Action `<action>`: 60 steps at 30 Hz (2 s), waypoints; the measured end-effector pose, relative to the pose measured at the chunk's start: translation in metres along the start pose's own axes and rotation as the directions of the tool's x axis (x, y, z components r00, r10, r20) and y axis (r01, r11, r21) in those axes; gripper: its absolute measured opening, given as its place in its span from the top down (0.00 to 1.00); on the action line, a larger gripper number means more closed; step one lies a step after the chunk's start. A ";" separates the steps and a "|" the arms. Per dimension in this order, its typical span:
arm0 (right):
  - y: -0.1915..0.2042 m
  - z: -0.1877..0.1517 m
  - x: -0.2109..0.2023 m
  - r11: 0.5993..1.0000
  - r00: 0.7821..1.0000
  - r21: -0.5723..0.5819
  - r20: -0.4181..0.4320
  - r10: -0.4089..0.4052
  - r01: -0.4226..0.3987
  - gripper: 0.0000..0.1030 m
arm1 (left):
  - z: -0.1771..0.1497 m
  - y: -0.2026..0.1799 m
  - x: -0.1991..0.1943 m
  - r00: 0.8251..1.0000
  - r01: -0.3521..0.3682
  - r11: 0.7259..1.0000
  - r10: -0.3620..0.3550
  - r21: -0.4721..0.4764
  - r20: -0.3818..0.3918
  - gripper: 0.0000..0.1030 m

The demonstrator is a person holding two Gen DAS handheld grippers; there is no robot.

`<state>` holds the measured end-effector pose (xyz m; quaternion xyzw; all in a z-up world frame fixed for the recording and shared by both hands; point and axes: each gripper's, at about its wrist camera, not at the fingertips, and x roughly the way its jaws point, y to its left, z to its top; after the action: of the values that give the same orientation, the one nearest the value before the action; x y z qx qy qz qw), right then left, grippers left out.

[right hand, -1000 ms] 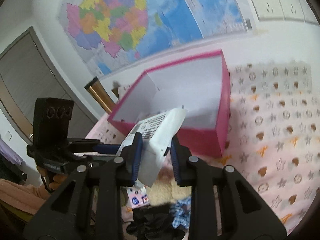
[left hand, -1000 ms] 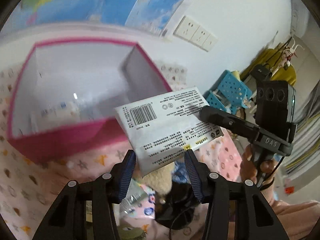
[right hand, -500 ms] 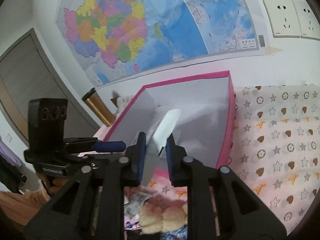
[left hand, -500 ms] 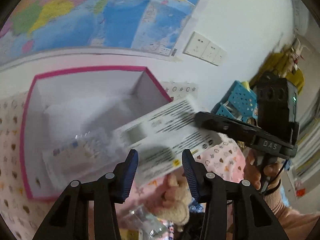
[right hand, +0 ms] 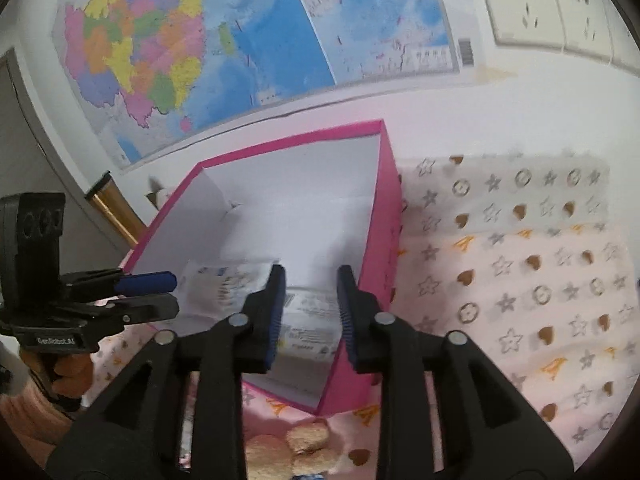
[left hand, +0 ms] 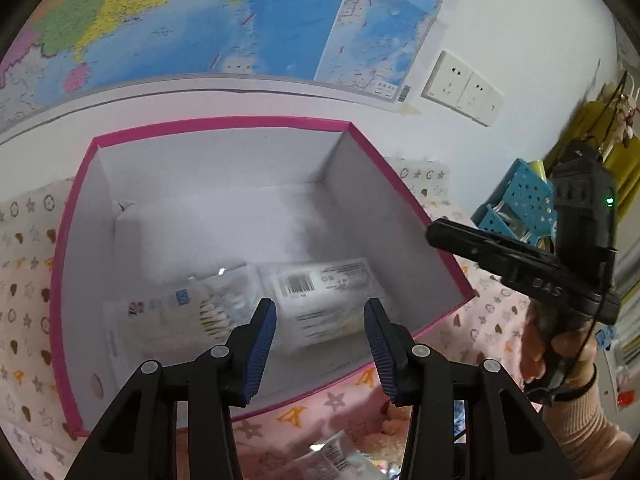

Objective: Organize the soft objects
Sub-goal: 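Lift the wet-wipe pack into the pink box and release it, then grasp the green plush turtle with the left tool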

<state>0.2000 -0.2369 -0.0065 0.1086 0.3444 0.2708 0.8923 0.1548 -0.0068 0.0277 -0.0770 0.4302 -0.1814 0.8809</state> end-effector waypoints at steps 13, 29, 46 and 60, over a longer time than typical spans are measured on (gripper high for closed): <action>0.039 -0.017 -0.043 0.989 0.990 -0.038 -0.013 0.142 -0.142 0.66 | -0.028 0.000 -0.054 0.993 -0.019 1.000 0.016 0.022 0.113 0.45; 0.104 -0.049 -0.082 0.952 0.959 -0.118 -0.046 0.279 -0.283 0.59 | -0.099 0.061 -0.109 0.984 -0.087 0.986 0.107 -0.140 0.145 0.43; 0.136 -0.127 -0.031 0.940 0.912 -0.096 -0.293 0.287 -0.327 0.57 | -0.153 0.049 -0.092 0.997 -0.052 0.993 0.057 -0.103 0.047 0.43; 0.158 -0.176 0.010 0.937 0.881 -0.079 -0.377 0.287 -0.339 0.49 | -0.191 0.043 -0.085 0.999 0.006 0.994 -0.011 -0.105 -0.047 0.40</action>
<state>0.0235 -0.0992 -0.0821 0.0476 0.4594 0.4508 0.7639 -0.0321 0.0698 -0.0404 -0.1204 0.4596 -0.1641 0.8645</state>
